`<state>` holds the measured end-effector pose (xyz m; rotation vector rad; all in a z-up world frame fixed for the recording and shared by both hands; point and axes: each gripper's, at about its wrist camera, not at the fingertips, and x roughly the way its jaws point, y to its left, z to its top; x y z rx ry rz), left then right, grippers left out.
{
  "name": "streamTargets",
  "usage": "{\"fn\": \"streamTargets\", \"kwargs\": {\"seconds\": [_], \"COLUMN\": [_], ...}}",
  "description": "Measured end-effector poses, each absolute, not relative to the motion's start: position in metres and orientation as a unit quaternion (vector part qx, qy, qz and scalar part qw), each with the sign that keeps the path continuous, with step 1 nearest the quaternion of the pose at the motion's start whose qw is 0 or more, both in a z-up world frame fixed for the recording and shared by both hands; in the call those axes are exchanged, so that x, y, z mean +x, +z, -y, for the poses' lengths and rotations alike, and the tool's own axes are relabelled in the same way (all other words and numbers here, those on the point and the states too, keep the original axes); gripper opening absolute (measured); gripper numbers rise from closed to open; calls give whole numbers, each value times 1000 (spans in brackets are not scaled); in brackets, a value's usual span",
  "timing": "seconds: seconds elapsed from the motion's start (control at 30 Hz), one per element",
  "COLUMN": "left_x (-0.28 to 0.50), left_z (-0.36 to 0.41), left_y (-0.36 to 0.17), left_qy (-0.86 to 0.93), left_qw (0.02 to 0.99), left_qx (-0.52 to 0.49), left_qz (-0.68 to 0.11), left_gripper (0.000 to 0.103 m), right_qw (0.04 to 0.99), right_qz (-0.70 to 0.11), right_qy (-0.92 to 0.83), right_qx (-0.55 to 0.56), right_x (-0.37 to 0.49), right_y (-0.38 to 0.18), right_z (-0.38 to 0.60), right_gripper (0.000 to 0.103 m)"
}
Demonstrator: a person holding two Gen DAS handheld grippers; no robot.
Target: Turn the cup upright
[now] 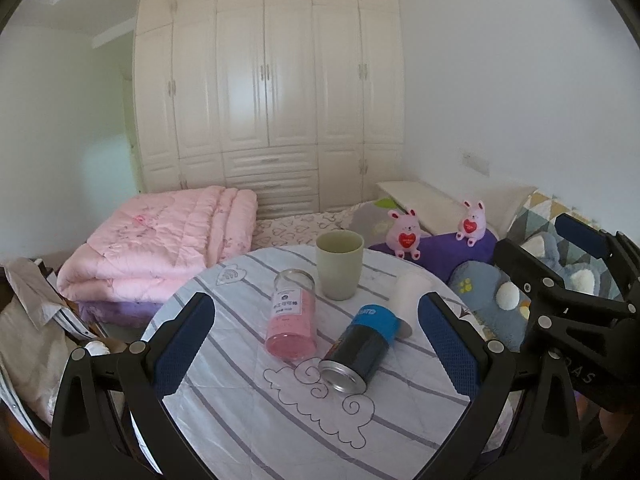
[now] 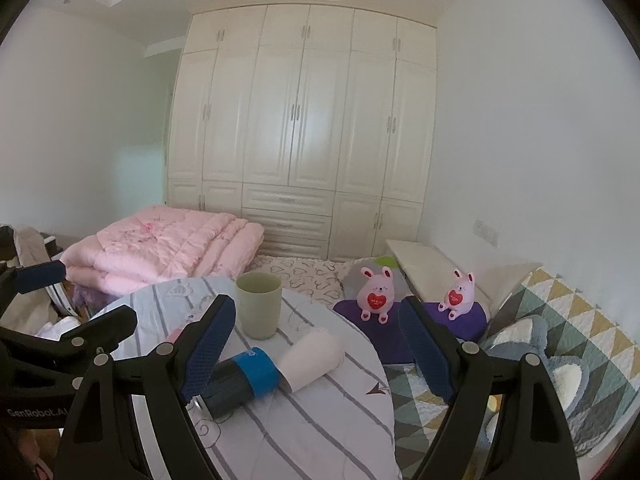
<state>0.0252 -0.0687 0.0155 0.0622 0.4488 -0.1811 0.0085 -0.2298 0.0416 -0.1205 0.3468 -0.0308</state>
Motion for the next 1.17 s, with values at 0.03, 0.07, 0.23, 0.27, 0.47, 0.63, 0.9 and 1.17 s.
{"fn": "streamTargets", "kwargs": {"seconds": [0.03, 0.07, 0.23, 0.27, 0.47, 0.63, 0.9, 1.17], "left_x": [26, 27, 32, 32, 34, 36, 38, 47], "left_z": [68, 68, 68, 68, 68, 68, 71, 70], "left_y": [15, 14, 12, 11, 11, 10, 8, 4], "left_qy": [-89, -89, -88, -88, -88, -88, -86, -100], "left_qw": [970, 970, 969, 969, 970, 970, 972, 968], "left_qx": [30, 30, 30, 30, 30, 30, 39, 35], "left_qz": [-224, -225, -227, -228, -226, -224, -214, -228], "left_gripper": [103, 103, 103, 103, 103, 103, 103, 103], "right_qw": [983, 982, 981, 981, 980, 980, 980, 978], "right_qz": [-175, -177, -184, -185, -187, -190, -191, -198], "right_qy": [-15, -14, -14, -15, -14, -13, -14, -17], "right_qx": [-60, -60, -62, -62, -62, -62, -62, -60], "right_x": [10, 11, 15, 16, 17, 19, 21, 30], "right_y": [41, 40, 38, 37, 37, 36, 36, 32], "right_z": [229, 229, 229, 229, 229, 229, 229, 229], "right_gripper": [85, 85, 85, 85, 85, 85, 85, 85]}}
